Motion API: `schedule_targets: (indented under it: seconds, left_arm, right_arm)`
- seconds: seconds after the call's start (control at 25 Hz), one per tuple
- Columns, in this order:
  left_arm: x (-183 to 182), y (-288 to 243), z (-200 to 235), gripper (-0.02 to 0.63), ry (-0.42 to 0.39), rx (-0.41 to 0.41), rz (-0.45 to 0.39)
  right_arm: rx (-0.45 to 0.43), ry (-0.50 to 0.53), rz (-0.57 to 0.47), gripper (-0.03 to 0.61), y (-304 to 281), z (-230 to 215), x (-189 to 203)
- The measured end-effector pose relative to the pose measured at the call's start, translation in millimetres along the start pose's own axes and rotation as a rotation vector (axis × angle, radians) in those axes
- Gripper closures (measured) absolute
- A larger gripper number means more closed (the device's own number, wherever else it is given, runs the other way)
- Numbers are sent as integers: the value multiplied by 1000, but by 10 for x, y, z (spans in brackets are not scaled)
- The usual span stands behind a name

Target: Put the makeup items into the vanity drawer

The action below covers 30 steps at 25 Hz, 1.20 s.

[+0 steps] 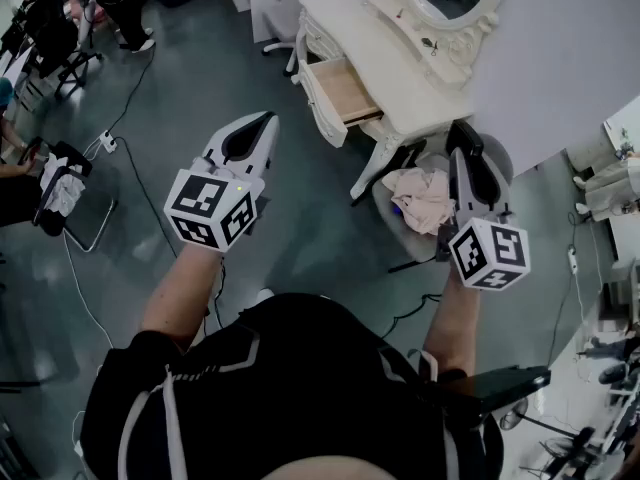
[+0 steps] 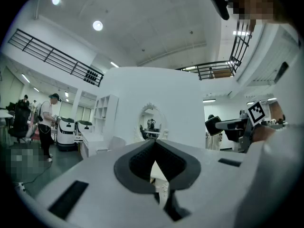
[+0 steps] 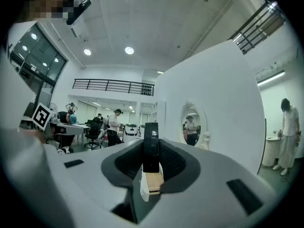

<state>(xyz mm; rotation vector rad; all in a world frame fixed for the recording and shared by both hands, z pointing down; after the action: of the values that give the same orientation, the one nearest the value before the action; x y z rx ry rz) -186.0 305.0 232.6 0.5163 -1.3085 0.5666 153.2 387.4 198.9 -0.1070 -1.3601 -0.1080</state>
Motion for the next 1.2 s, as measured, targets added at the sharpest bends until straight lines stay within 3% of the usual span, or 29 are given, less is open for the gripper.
schedule_targets:
  seconds: [0.6, 1.2]
  left_arm:
    - [42, 7, -133, 611, -23, -41, 12]
    - [179, -76, -486, 611, -25, -66, 18]
  right_arm:
    - [-32, -39, -20, 479, 15, -99, 6]
    - [-71, -7, -41, 479, 96, -326, 57]
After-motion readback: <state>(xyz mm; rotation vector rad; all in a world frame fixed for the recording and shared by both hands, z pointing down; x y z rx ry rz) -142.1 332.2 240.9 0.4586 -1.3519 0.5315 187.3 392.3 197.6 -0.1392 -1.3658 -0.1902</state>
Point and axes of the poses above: the fingertips, and each gripper's own axes: y backward along the fingers, z to its left, x out of its underside, the point moved 8 cm from there along y, backward along the fingers, and after that the axes turned 7 degrees about y, right-handed, at the moved point
